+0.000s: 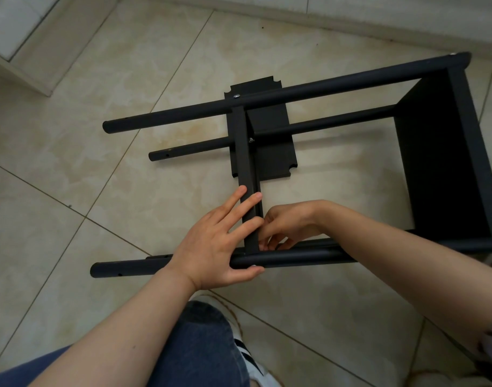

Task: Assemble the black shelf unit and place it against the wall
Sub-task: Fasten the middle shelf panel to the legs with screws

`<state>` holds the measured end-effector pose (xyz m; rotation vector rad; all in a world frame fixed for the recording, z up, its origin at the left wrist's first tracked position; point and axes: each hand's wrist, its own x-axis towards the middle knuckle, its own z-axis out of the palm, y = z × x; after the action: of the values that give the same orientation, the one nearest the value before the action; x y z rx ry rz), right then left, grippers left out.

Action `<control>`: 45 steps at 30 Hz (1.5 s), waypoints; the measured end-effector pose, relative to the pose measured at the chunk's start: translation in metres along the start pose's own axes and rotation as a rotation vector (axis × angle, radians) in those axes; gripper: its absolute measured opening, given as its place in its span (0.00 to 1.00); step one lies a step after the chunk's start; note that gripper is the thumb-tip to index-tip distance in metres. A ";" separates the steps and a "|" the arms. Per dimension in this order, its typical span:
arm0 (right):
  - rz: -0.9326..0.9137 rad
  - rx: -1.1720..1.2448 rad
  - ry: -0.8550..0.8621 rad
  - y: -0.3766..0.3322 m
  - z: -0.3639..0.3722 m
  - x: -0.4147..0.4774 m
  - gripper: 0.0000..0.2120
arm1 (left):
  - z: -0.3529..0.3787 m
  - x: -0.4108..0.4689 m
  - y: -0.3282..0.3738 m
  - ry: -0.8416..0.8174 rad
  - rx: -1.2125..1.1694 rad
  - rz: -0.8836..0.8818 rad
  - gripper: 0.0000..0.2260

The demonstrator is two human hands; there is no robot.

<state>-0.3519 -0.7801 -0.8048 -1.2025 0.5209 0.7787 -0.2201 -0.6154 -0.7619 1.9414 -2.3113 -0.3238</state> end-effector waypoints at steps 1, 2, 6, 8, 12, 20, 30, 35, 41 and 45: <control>-0.003 0.014 -0.005 0.001 -0.001 0.000 0.05 | 0.000 0.000 0.000 -0.002 0.003 -0.001 0.32; -0.010 0.022 -0.014 0.001 -0.001 0.000 0.05 | 0.000 0.000 0.000 -0.003 0.007 -0.002 0.32; -0.025 0.008 -0.027 0.001 0.000 0.000 0.06 | 0.000 0.000 0.000 -0.001 0.000 -0.002 0.32; -0.010 -0.014 0.000 0.000 0.002 -0.001 0.07 | -0.001 0.000 0.000 0.001 -0.004 -0.003 0.32; -0.009 0.015 -0.007 0.000 0.000 -0.002 0.06 | -0.001 0.000 0.000 -0.002 -0.007 -0.002 0.32; 0.002 -0.011 0.009 -0.001 0.002 -0.001 0.04 | -0.001 0.000 0.000 0.001 -0.015 0.000 0.32; -0.024 0.006 -0.013 -0.003 0.003 -0.002 0.06 | 0.000 0.000 0.000 0.007 -0.008 0.003 0.32; -0.022 0.012 0.002 -0.005 0.006 -0.004 0.08 | 0.000 -0.001 -0.001 0.005 -0.001 0.003 0.32; -0.052 0.003 0.099 -0.005 0.014 -0.002 0.04 | 0.003 -0.003 -0.003 0.036 0.004 0.020 0.32; -0.069 -0.019 0.183 -0.005 0.020 -0.006 0.05 | 0.005 -0.004 -0.002 0.044 0.026 0.014 0.33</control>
<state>-0.3529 -0.7638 -0.7913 -1.3095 0.6194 0.6194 -0.2182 -0.6118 -0.7674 1.9231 -2.3127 -0.2483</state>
